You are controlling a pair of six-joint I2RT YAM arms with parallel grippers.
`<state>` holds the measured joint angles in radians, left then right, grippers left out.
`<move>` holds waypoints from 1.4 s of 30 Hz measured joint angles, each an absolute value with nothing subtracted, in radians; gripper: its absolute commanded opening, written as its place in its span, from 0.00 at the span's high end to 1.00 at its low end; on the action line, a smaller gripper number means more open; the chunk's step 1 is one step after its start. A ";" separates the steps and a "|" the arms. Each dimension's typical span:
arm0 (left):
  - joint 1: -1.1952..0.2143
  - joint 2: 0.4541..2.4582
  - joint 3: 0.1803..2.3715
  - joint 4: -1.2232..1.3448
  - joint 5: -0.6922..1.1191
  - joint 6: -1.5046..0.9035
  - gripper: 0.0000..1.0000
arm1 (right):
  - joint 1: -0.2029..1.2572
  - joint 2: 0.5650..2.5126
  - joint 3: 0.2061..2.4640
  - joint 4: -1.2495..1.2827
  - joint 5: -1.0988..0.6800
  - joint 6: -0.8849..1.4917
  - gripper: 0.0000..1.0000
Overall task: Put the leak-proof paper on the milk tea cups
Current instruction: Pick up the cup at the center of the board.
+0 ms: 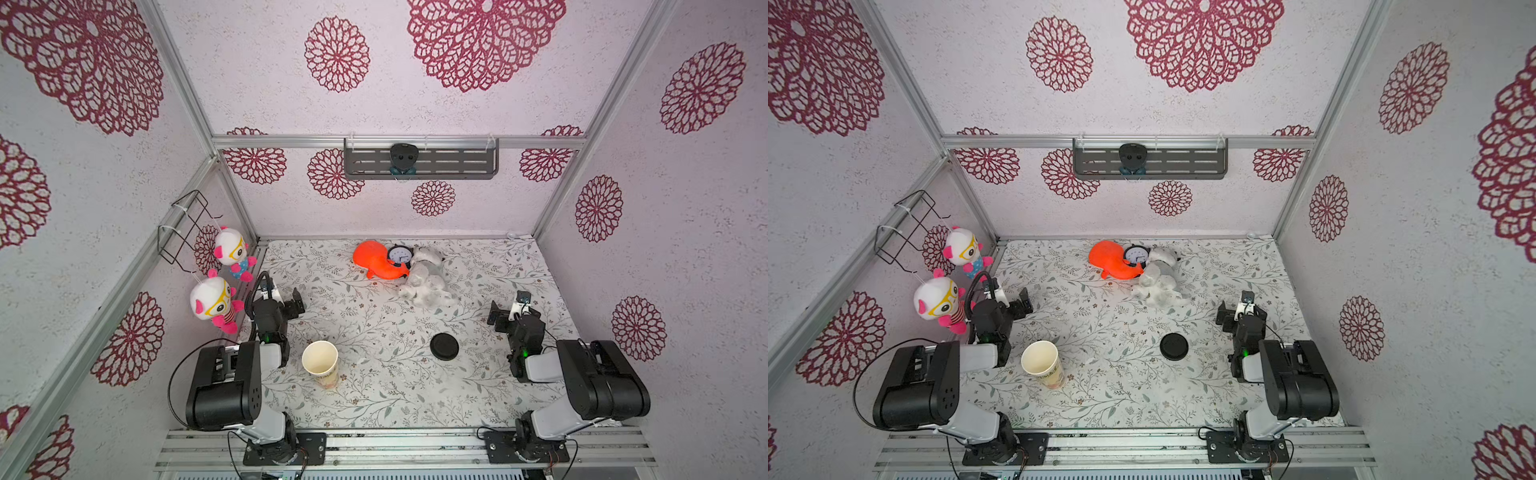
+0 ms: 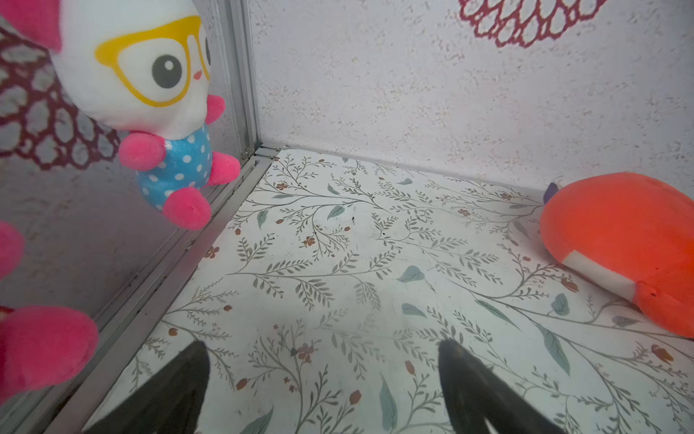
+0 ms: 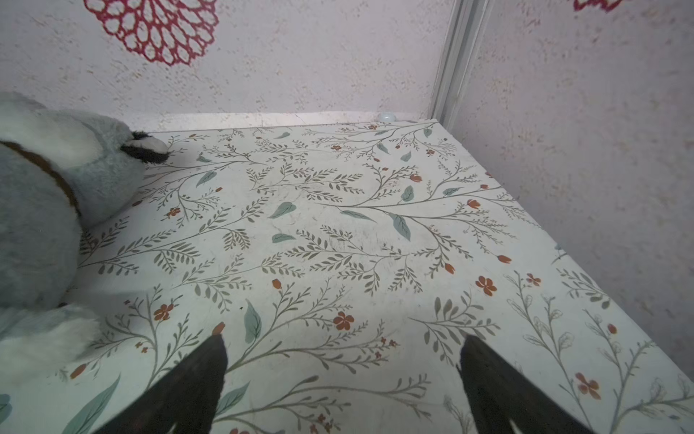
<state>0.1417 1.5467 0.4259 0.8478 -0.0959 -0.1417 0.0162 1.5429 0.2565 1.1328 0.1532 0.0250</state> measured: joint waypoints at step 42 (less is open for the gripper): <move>0.147 0.950 0.722 -0.249 -0.365 -0.546 0.03 | 0.080 1.409 0.556 0.509 -0.315 0.377 0.01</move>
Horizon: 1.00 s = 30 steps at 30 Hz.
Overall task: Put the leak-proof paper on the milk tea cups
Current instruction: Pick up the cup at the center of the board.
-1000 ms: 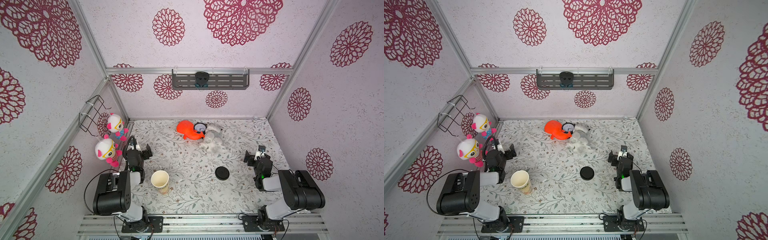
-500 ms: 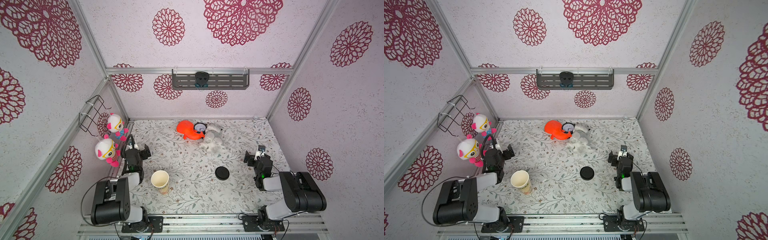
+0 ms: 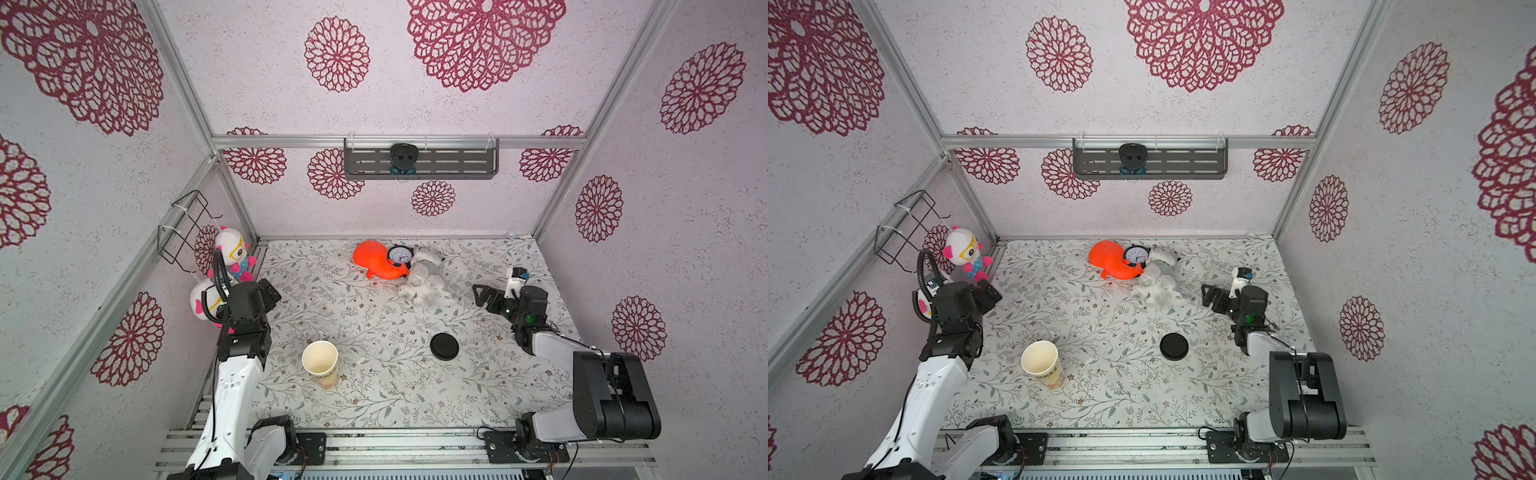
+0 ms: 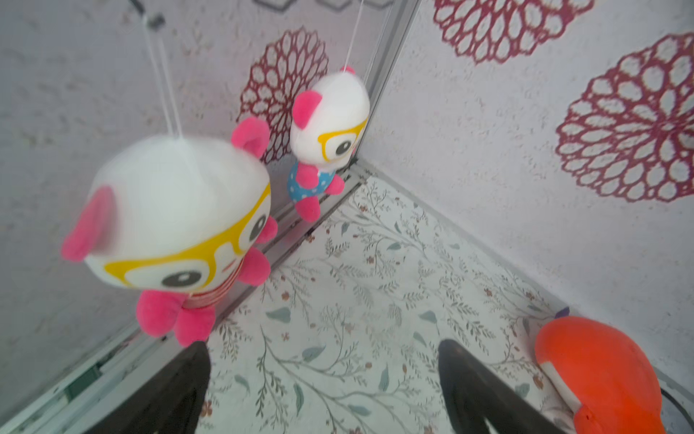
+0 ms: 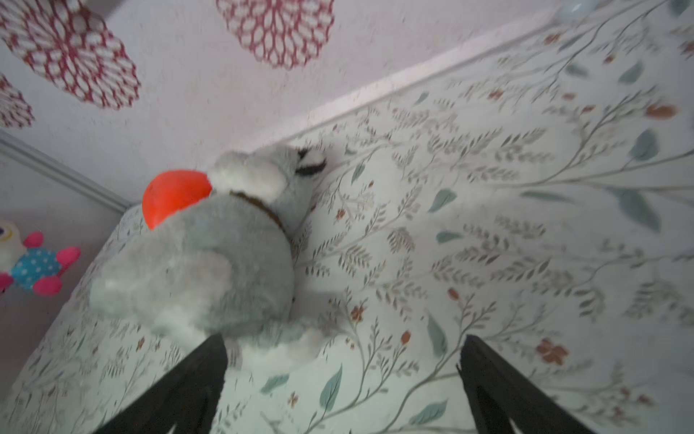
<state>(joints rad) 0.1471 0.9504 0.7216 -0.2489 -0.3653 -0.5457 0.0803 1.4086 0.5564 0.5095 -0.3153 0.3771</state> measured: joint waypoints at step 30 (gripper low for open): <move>0.156 0.776 0.554 -0.305 0.020 -0.624 0.03 | 1.328 1.812 0.709 1.144 0.024 0.118 0.01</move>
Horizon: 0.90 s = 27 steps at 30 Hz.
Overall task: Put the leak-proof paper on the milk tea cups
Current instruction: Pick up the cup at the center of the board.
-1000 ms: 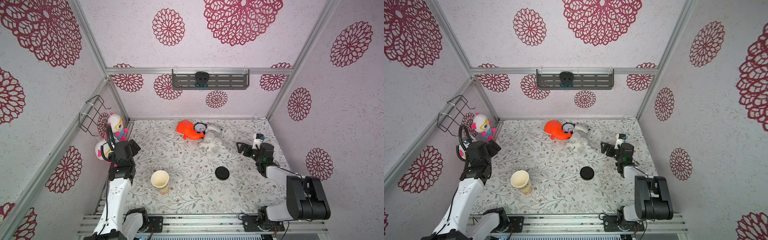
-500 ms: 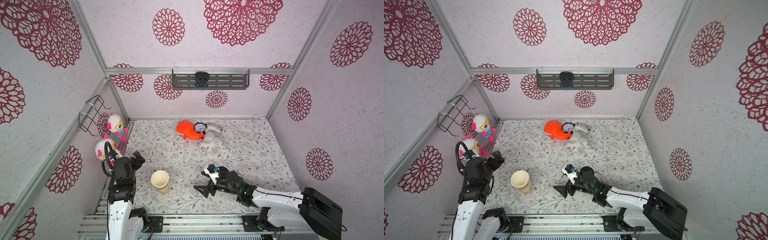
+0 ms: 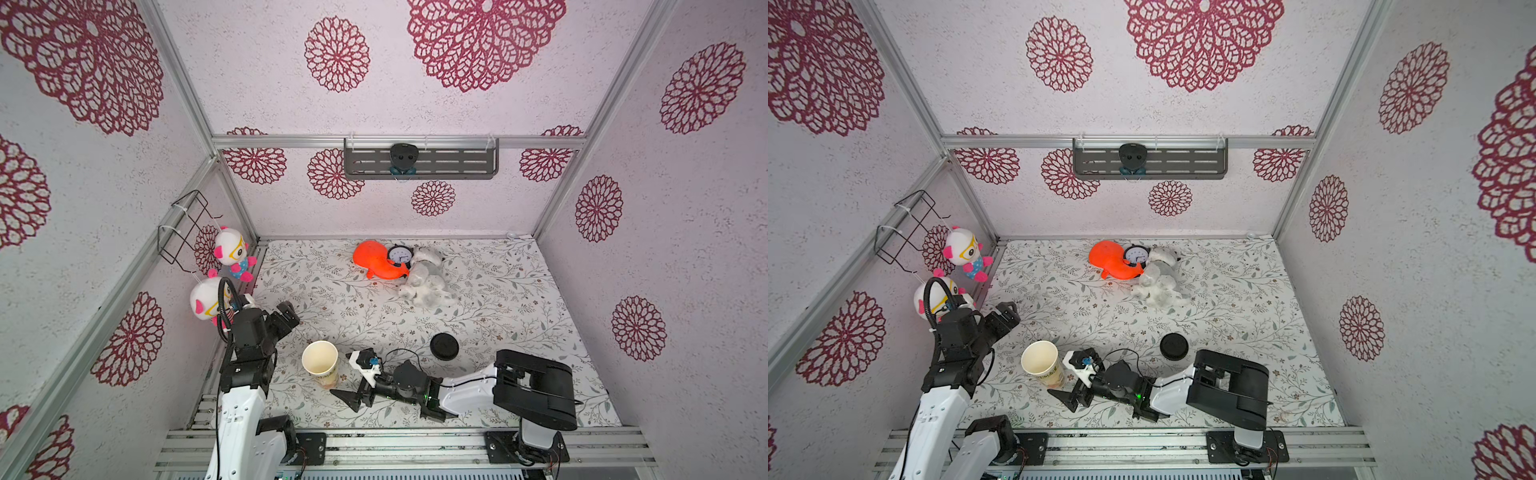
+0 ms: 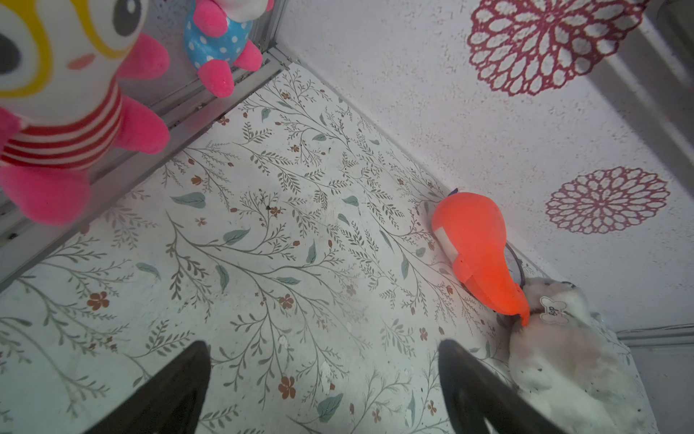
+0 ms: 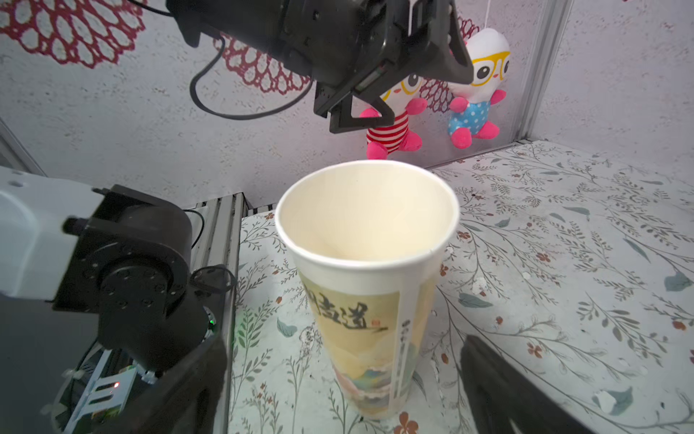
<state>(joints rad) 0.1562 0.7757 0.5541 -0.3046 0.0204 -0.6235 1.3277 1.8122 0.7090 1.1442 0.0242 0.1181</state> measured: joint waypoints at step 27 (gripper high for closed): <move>0.156 0.853 0.554 -0.289 0.111 -0.614 0.02 | 1.318 2.057 1.014 1.091 0.155 0.086 0.06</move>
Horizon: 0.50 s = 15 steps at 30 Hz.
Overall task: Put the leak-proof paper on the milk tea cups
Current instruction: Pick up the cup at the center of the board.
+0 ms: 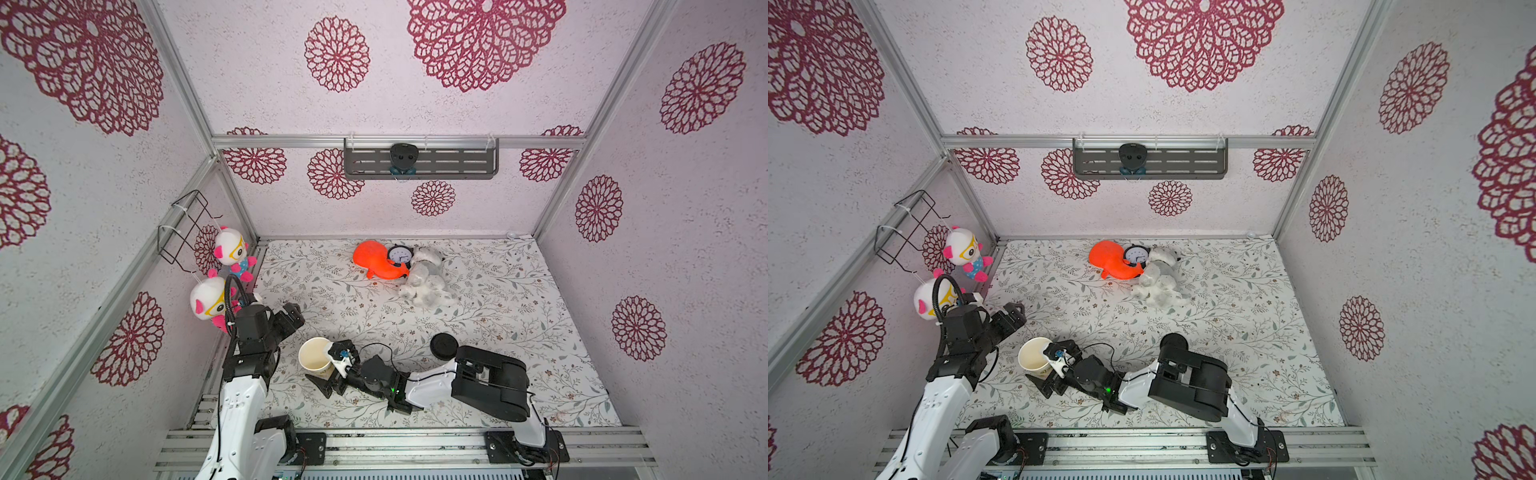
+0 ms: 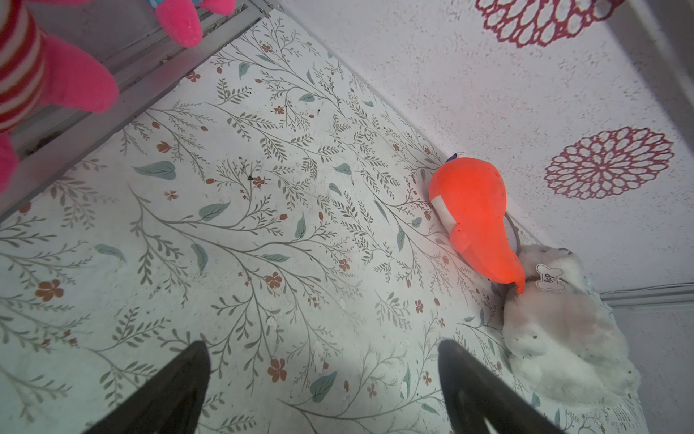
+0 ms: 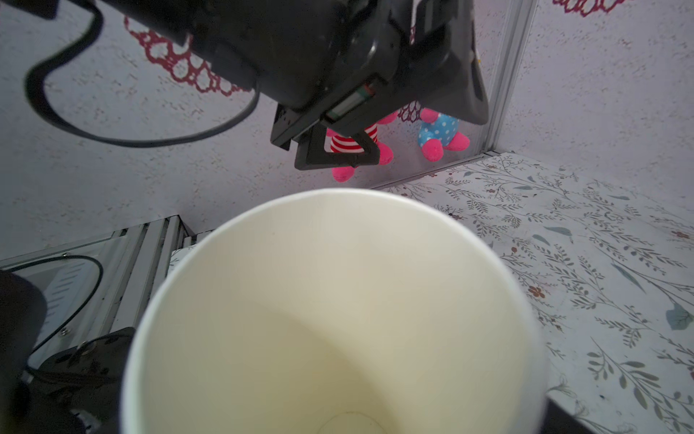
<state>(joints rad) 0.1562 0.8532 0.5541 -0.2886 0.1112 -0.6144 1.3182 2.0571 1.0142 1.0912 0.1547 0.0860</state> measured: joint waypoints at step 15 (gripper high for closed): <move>0.156 0.853 0.554 -0.289 0.118 -0.614 0.03 | 1.303 2.034 0.979 1.100 0.216 0.025 0.21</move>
